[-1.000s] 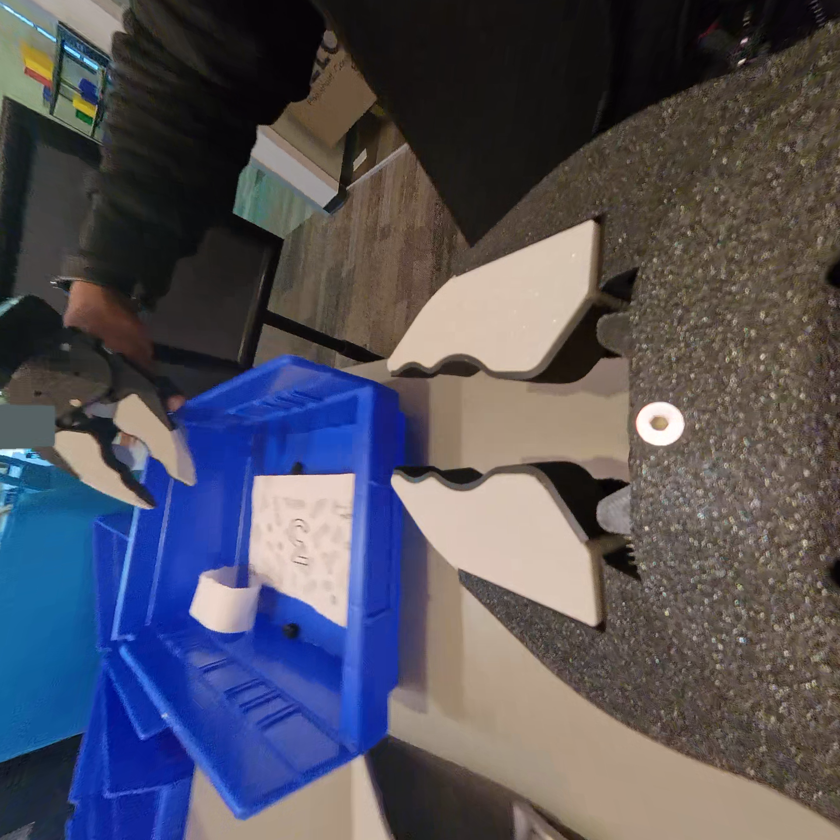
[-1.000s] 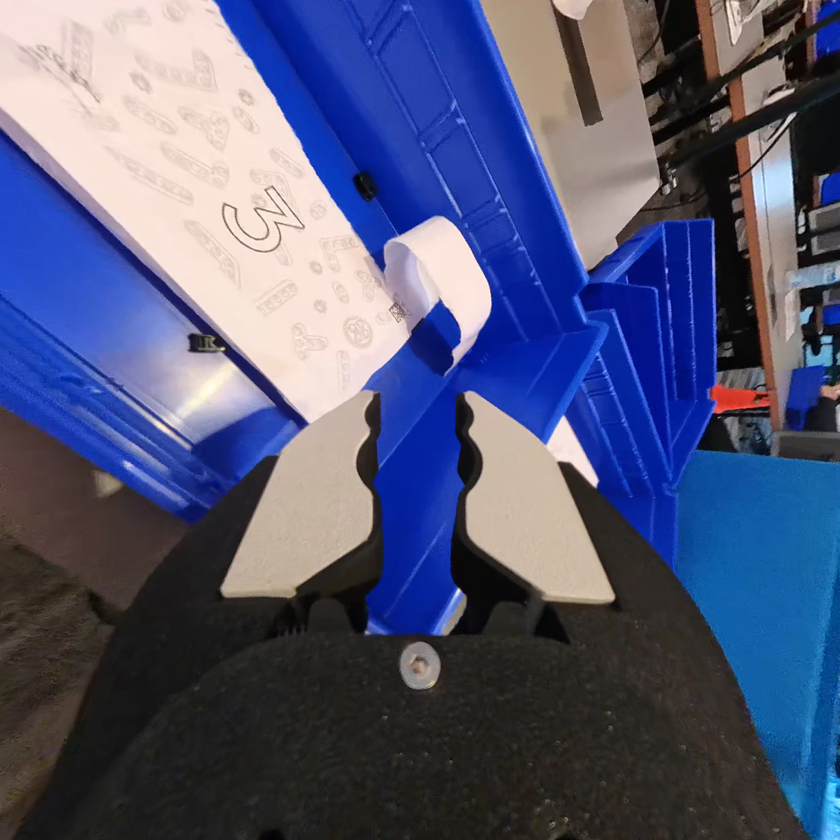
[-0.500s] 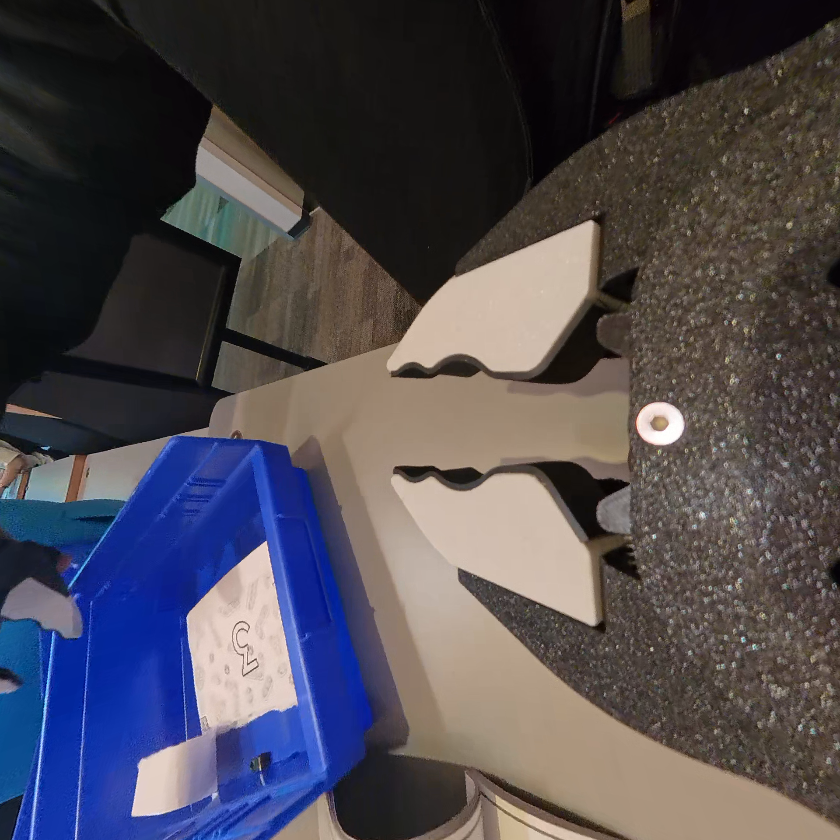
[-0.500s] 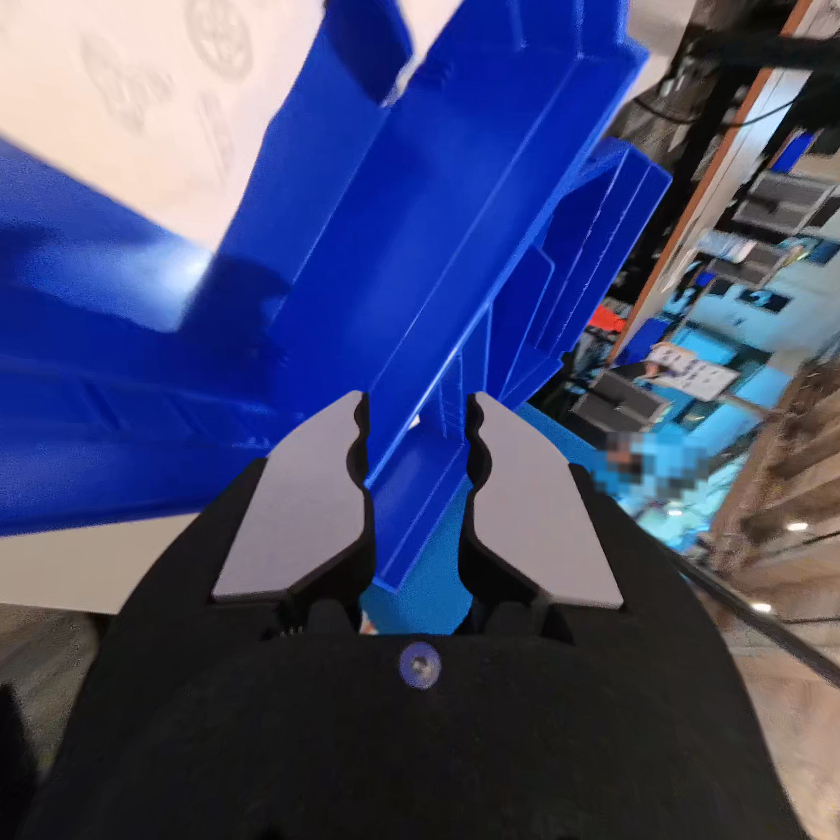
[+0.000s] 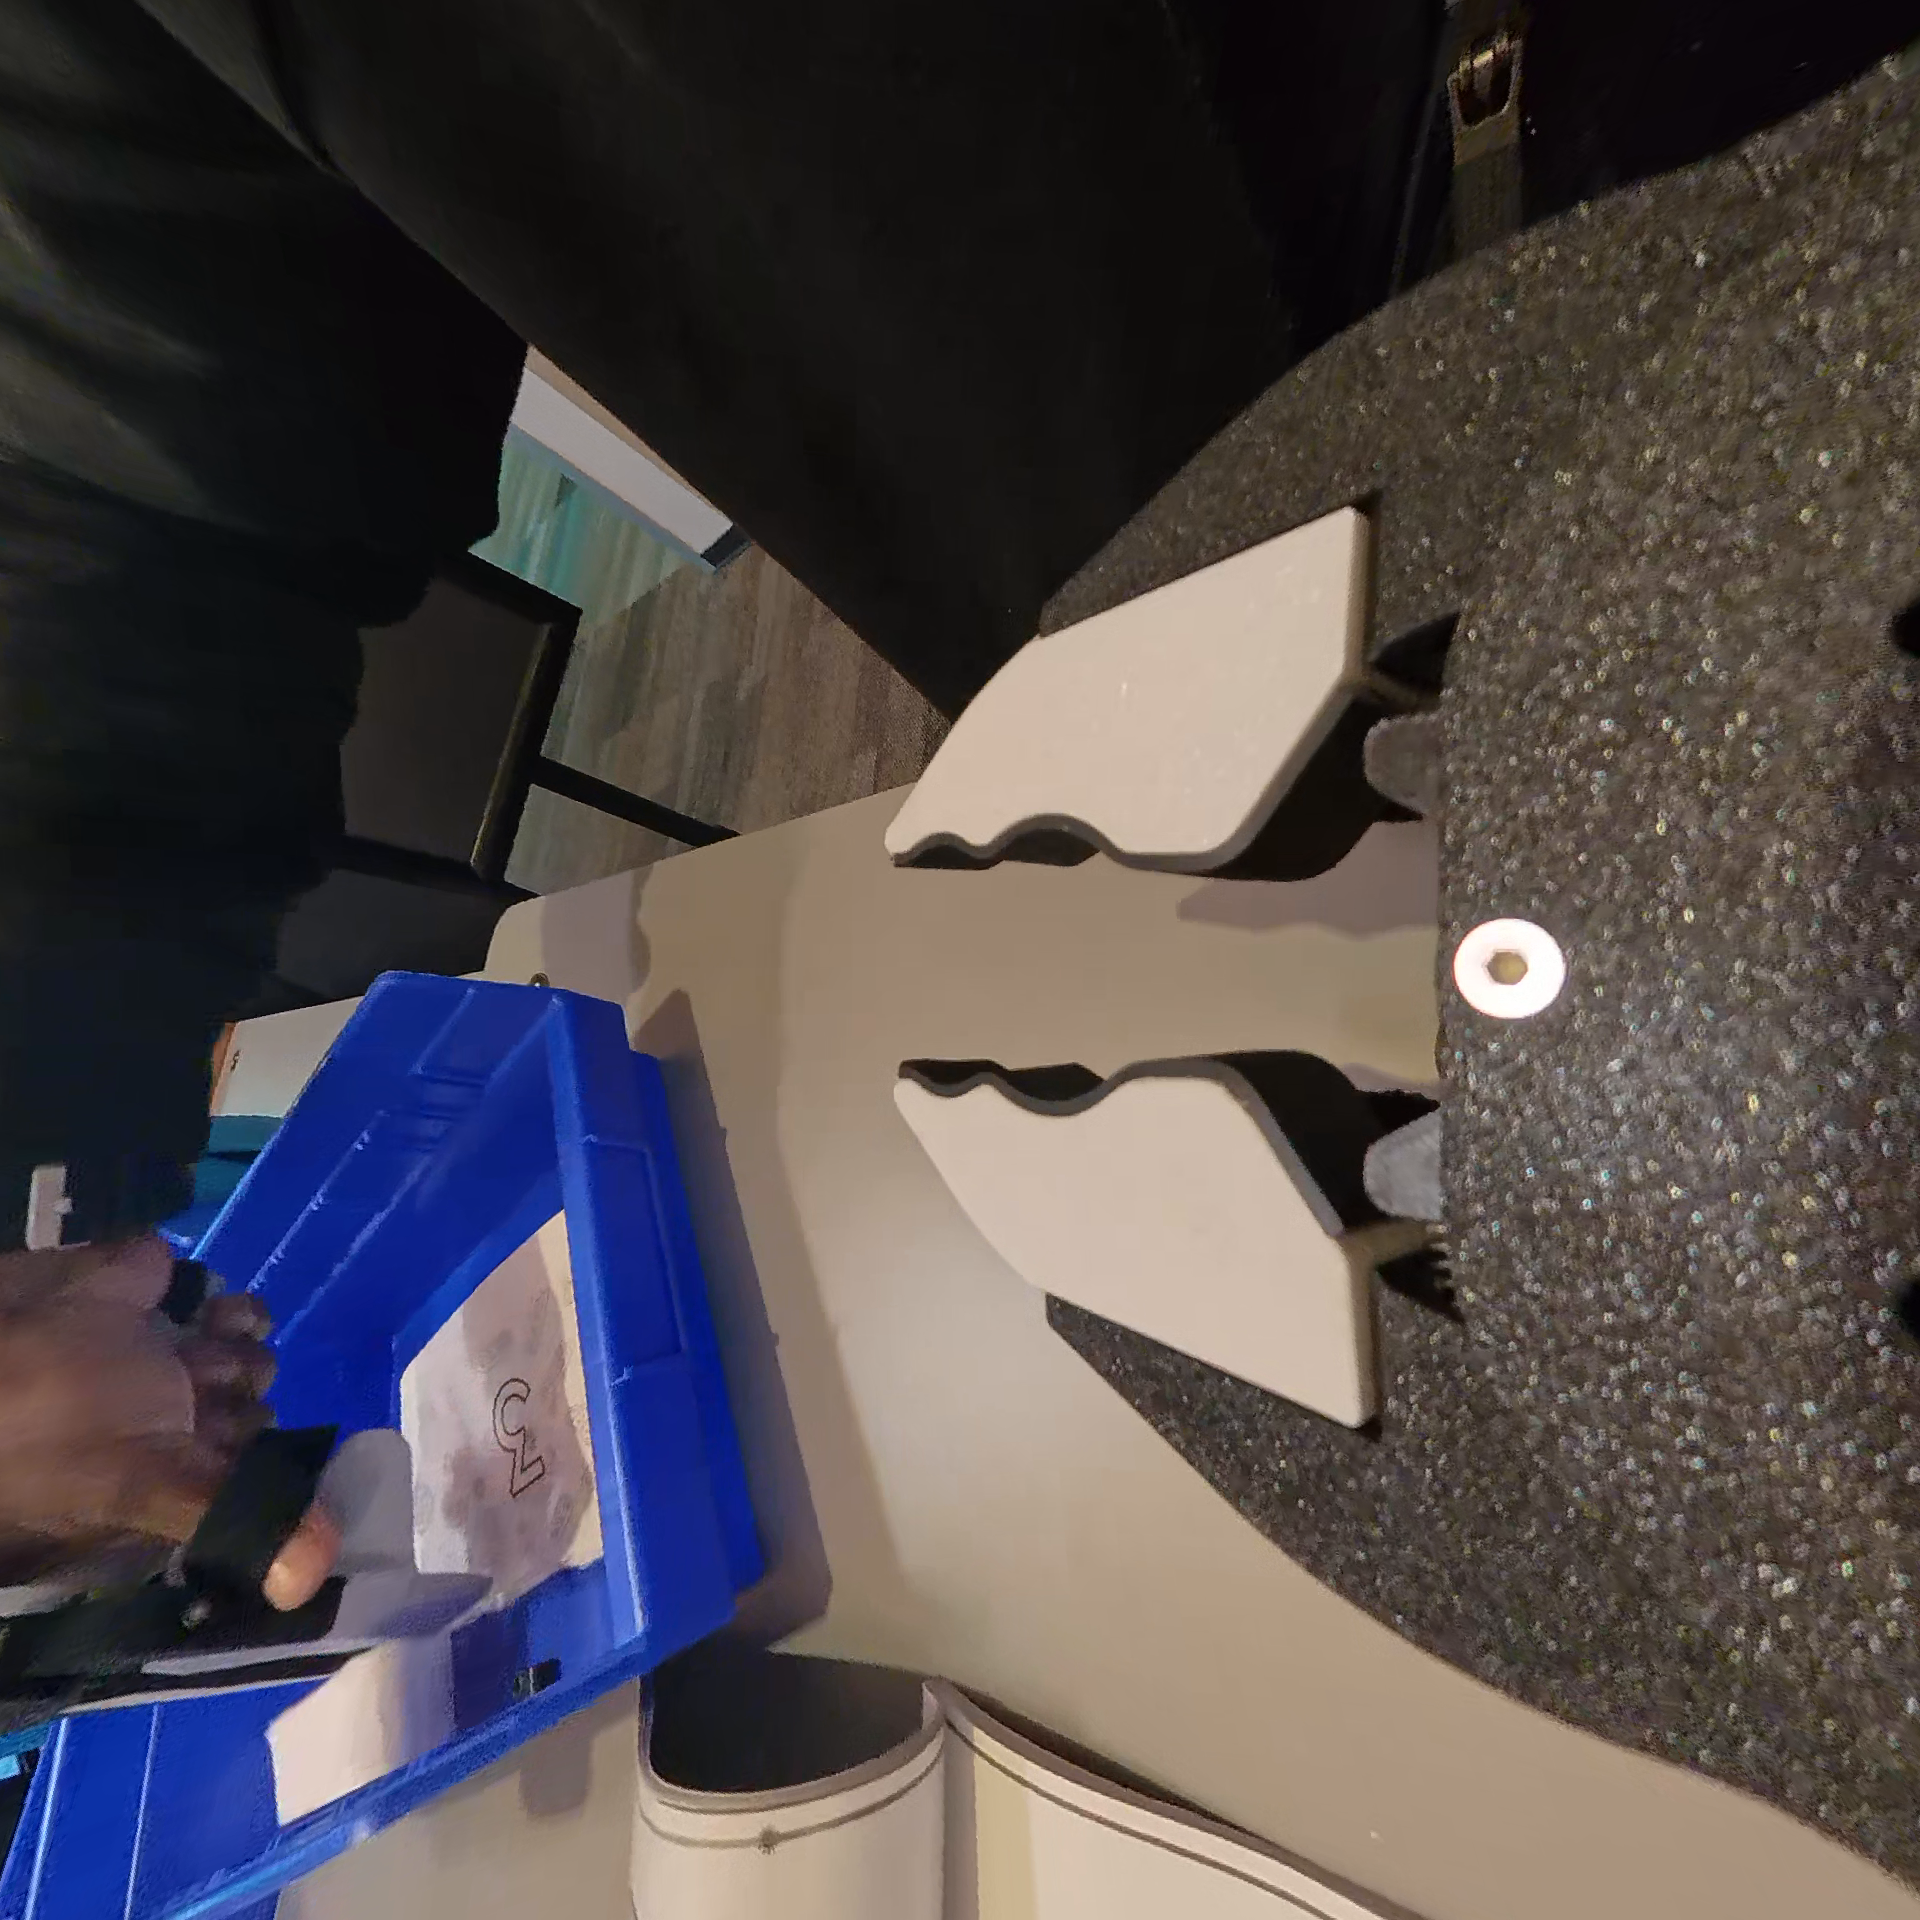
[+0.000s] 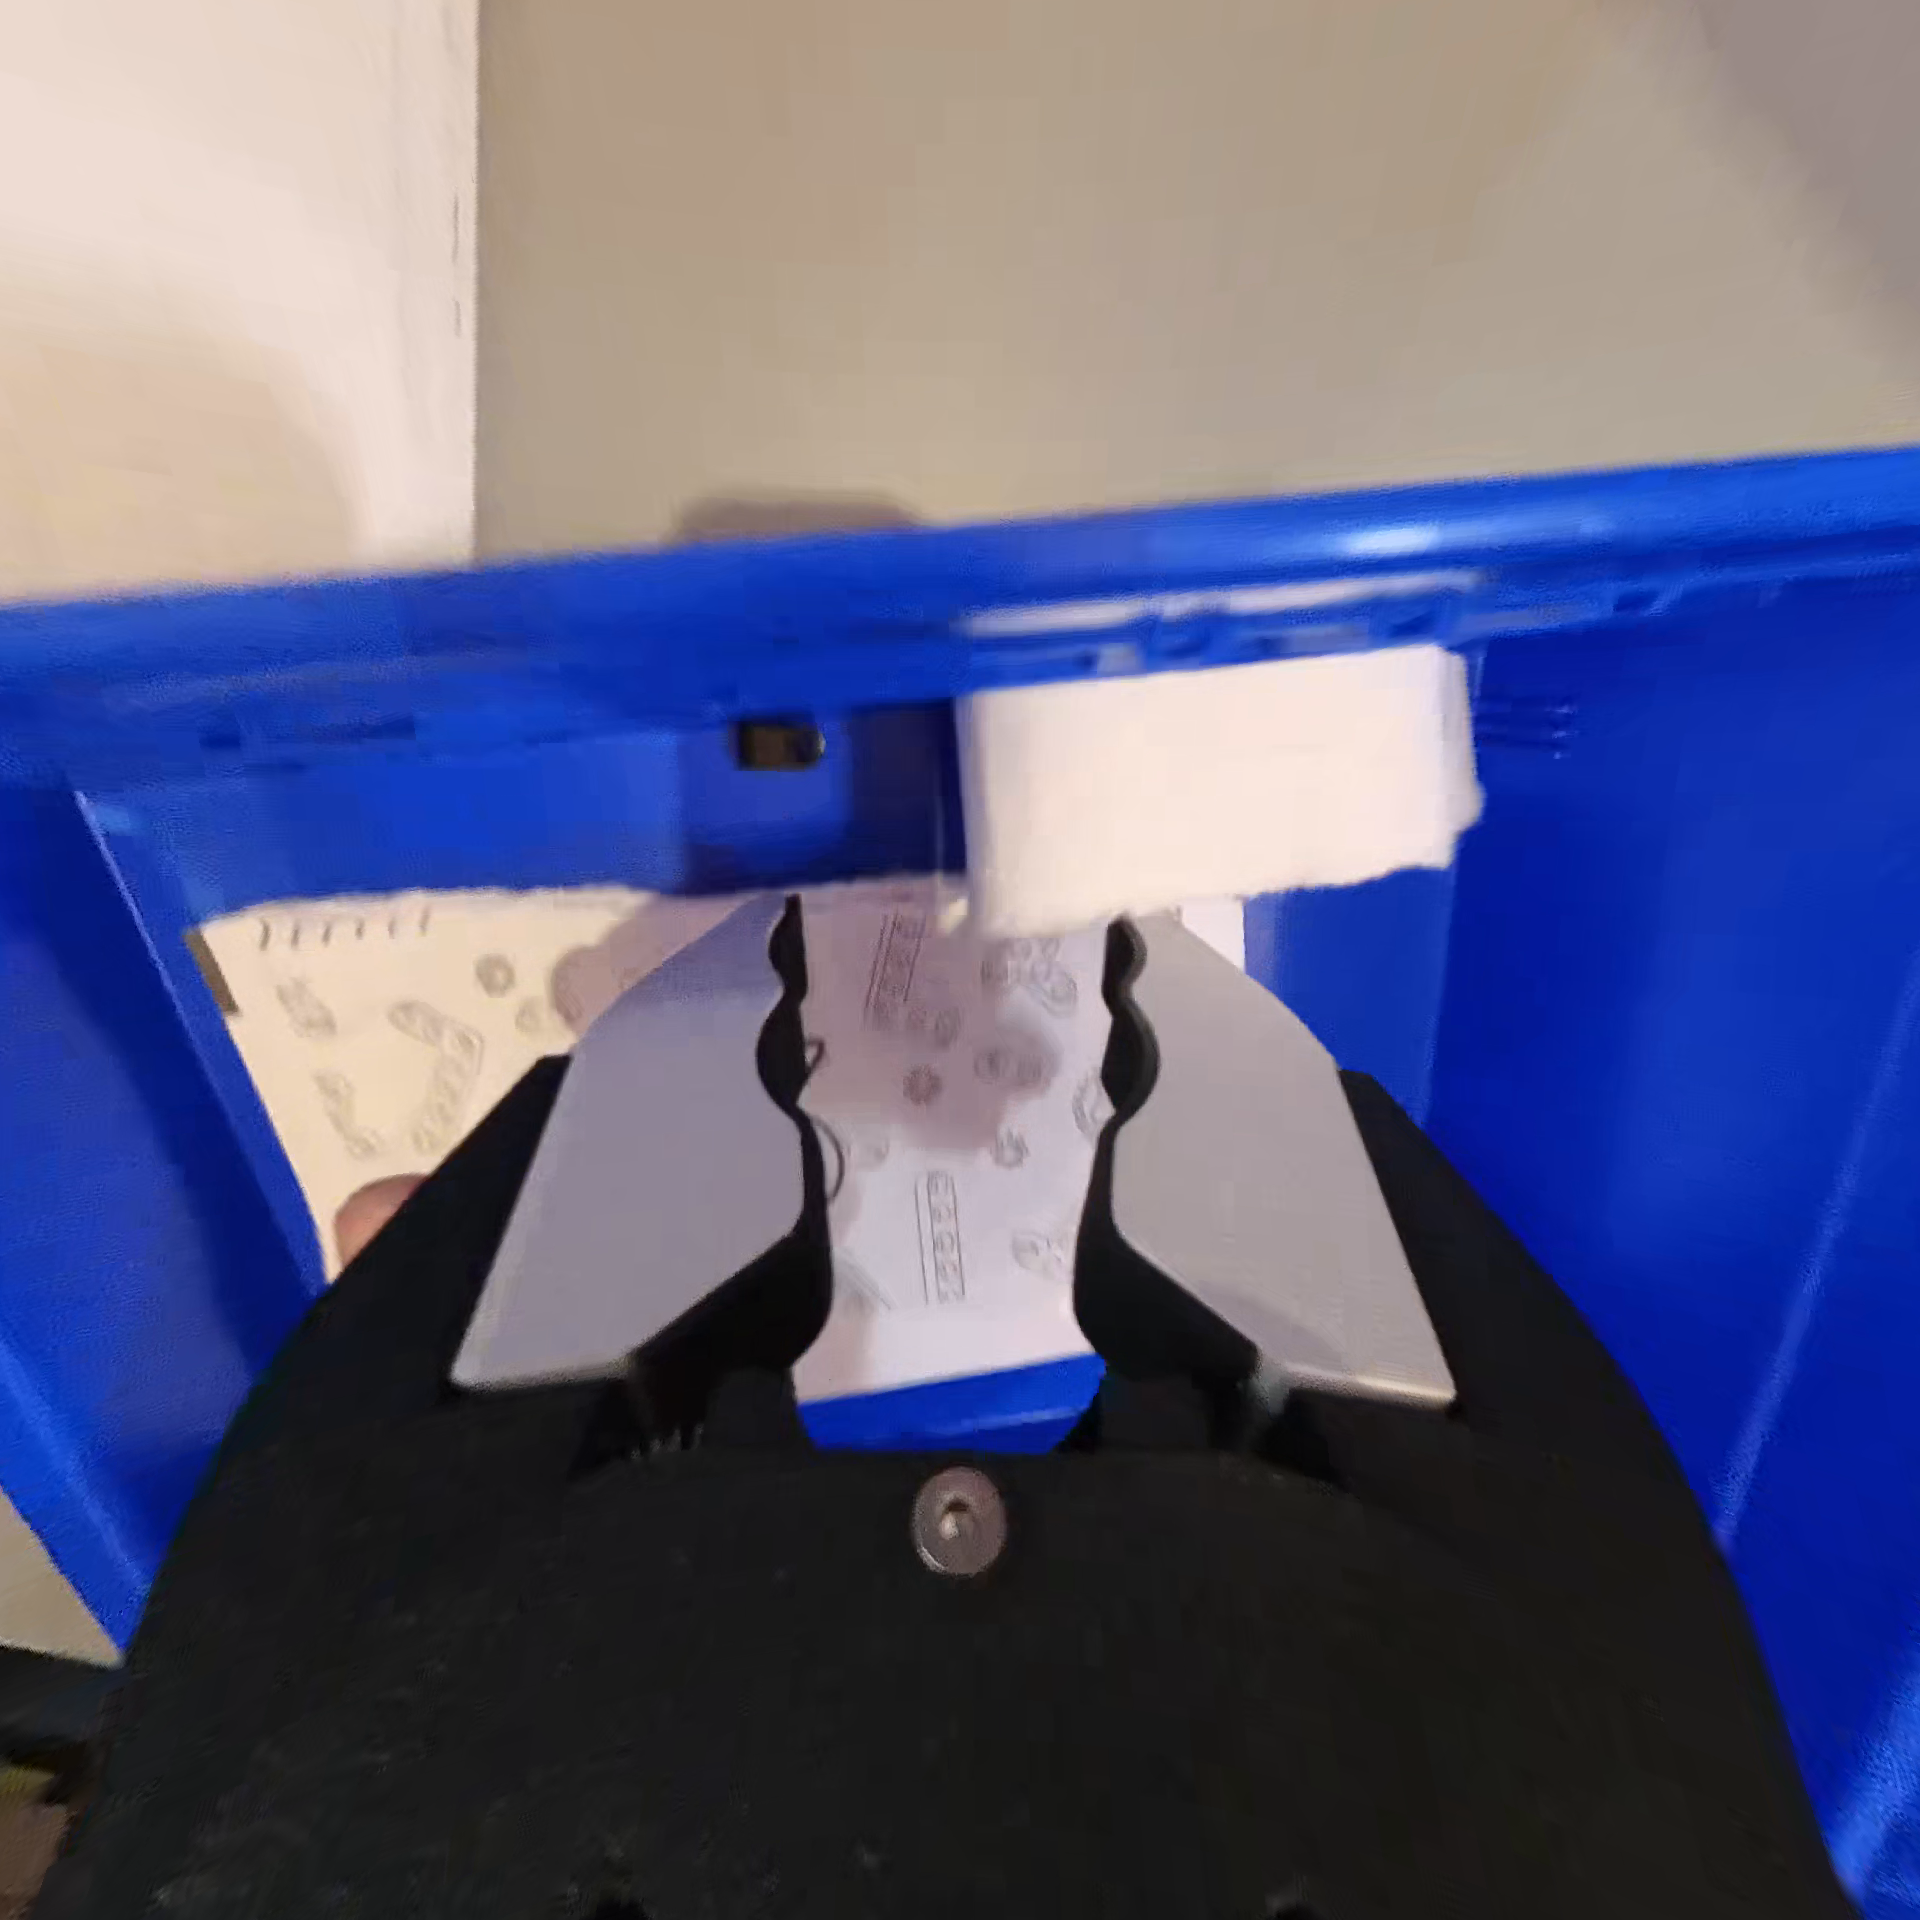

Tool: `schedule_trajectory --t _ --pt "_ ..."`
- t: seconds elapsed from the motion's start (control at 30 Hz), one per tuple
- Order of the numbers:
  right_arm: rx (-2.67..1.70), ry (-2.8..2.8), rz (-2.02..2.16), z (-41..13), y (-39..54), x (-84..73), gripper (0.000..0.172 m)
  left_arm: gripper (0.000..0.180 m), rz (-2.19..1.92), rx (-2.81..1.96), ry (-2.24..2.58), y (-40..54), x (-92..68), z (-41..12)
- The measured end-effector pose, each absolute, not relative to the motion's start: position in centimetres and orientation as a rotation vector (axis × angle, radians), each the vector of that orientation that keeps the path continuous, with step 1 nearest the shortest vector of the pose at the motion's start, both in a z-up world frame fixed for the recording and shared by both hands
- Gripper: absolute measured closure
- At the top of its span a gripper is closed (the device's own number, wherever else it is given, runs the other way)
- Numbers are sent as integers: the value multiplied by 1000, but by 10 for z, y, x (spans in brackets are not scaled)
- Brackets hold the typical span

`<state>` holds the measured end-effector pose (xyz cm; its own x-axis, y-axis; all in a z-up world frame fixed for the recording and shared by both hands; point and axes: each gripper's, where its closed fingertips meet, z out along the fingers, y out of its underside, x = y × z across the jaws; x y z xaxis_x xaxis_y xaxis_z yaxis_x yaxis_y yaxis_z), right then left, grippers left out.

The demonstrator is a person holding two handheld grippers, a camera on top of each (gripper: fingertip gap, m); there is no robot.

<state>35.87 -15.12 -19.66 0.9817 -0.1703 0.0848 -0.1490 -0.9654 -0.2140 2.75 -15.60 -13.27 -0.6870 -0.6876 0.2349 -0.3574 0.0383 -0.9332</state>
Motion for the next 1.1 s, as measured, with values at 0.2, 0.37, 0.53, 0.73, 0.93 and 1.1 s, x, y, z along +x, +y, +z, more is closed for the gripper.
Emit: schedule_trajectory --t 0.2,0.37,0.53,0.73,0.93,1.1 --pt "-2774 351 -208 -195 -137 383 171 147 -1744 -1093 1994 -144 15 -125" --pt "-2676 210 -315 -134 -140 373 172 148 -1722 -1089 1963 -127 2 -123" --pt "-2615 8 -582 -30 -137 356 172 148 -1723 -1074 1909 -109 -5 -112" --pt "-2404 -339 -871 80 -58 313 171 147 -1665 -1017 1745 -75 -6 -90" --pt "-2273 -668 -912 86 64 254 171 142 -1563 -964 1509 -25 -2 -69" --pt "-2328 -768 -774 13 142 237 172 136 -1481 -1041 1350 24 3 -65"
